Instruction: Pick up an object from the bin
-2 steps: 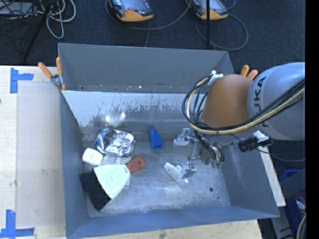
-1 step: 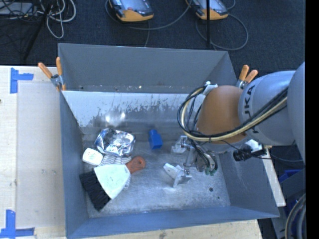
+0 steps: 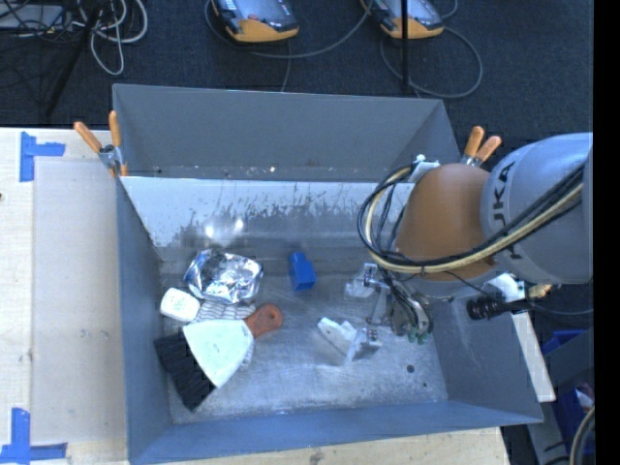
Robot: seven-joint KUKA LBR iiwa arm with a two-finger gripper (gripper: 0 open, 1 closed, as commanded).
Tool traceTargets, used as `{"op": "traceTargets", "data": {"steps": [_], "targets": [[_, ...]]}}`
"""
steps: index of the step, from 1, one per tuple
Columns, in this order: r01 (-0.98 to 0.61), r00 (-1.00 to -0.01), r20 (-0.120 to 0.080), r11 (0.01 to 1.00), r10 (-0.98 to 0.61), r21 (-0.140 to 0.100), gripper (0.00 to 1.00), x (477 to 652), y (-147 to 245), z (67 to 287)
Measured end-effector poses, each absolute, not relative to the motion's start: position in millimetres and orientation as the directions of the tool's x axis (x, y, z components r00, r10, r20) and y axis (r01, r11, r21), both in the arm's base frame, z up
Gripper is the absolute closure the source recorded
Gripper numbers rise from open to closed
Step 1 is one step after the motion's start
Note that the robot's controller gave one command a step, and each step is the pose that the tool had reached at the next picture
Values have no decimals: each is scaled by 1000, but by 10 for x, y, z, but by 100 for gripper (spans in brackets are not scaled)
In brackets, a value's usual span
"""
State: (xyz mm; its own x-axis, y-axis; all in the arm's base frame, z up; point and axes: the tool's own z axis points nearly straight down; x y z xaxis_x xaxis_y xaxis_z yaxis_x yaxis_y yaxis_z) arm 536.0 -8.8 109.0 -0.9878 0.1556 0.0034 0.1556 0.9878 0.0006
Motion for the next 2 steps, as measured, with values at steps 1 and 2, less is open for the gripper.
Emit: {"op": "traceTargets", "data": {"steps": [1,2], "targets": [[95,-995,-2,995,95,0,0,5367,-70,753],[95,-996,1,996,95,0,100,5359,-70,818]]}}
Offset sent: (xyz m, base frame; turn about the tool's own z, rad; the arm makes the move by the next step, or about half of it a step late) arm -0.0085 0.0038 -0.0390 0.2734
